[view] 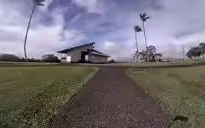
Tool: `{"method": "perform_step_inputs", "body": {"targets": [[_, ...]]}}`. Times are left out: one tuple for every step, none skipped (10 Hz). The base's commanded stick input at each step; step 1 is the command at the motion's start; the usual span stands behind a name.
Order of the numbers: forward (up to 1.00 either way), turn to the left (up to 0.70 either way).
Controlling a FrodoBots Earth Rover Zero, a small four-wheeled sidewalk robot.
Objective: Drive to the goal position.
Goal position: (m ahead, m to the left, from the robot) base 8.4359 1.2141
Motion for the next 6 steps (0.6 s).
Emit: {"method": "perform_step_inputs", "body": {"targets": [[0.5, 0.0], [0.5, 0.0], [0.5, 0.0], [0.5, 0.0], [0.5, 0.0], [0.5, 0.0]]}}
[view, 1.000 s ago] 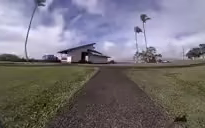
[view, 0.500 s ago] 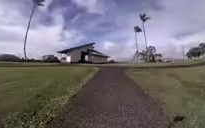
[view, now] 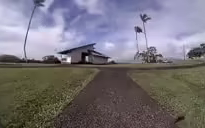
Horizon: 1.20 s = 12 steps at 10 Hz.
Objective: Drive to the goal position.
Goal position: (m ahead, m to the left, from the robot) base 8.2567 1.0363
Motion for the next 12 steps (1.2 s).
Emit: {"method": "perform_step_inputs", "body": {"targets": [[0.5, 0.0], [0.5, 0.0], [0.5, 0.0], [0.5, 0.0], [0.5, 0.0], [0.5, 0.0], [0.5, 0.0], [0.5, 0.0], [0.5, 0.0], [0.5, 0.0], [0.5, 0.0], [0.5, 0.0]]}}
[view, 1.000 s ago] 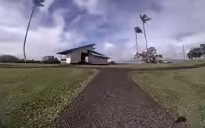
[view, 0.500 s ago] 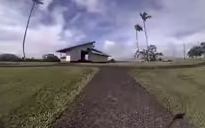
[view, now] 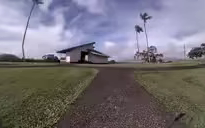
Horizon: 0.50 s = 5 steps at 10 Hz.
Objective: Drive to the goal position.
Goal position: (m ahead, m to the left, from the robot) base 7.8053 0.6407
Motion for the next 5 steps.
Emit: {"method": "perform_step_inputs", "body": {"targets": [[0.5, 0.0], [0.5, 0.0], [0.5, 0.0], [0.5, 0.0], [0.5, 0.0]]}}
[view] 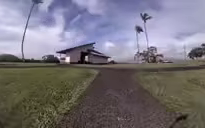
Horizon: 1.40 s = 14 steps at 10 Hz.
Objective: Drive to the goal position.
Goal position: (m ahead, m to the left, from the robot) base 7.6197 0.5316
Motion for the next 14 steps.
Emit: {"method": "perform_step_inputs", "body": {"targets": [[0.5, 0.0], [0.5, 0.0], [0.5, 0.0], [0.5, 0.0], [0.5, 0.0], [0.5, 0.0], [0.5, 0.0], [0.5, 0.0], [0.5, 0.0], [0.5, 0.0], [0.5, 0.0], [0.5, 0.0], [0.5, 0.0], [0.5, 0.0]]}}
